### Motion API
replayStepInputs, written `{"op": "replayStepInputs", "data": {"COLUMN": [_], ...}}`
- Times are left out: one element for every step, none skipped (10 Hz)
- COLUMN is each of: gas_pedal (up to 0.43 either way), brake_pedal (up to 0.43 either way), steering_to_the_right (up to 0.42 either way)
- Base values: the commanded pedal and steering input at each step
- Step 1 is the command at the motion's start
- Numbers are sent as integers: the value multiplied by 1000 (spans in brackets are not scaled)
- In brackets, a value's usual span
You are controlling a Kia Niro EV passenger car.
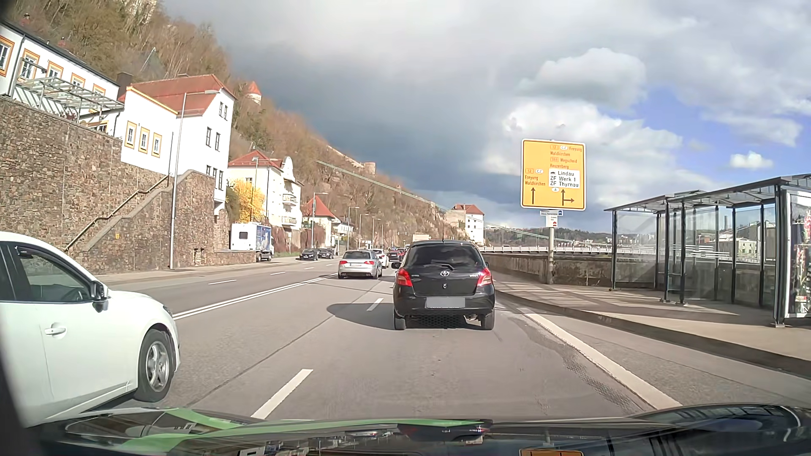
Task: Follow the waypoints while adhering to traffic rules and regulations
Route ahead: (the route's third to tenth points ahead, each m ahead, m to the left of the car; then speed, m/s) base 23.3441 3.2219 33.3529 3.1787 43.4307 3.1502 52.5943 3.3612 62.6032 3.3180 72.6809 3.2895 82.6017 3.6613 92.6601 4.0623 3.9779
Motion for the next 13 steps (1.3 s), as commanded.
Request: {"op": "replayStepInputs", "data": {"gas_pedal": [0, 0, 0, 0, 0, 0, 0, 0, 0, 0, 0, 0, 0], "brake_pedal": [134, 140, 146, 146, 152, 159, 159, 159, 152, 152, 152, 146, 146], "steering_to_the_right": [7, 7, 6, 6, 6, 6, 5, 4, 4, 3, 1, -1, -1]}}
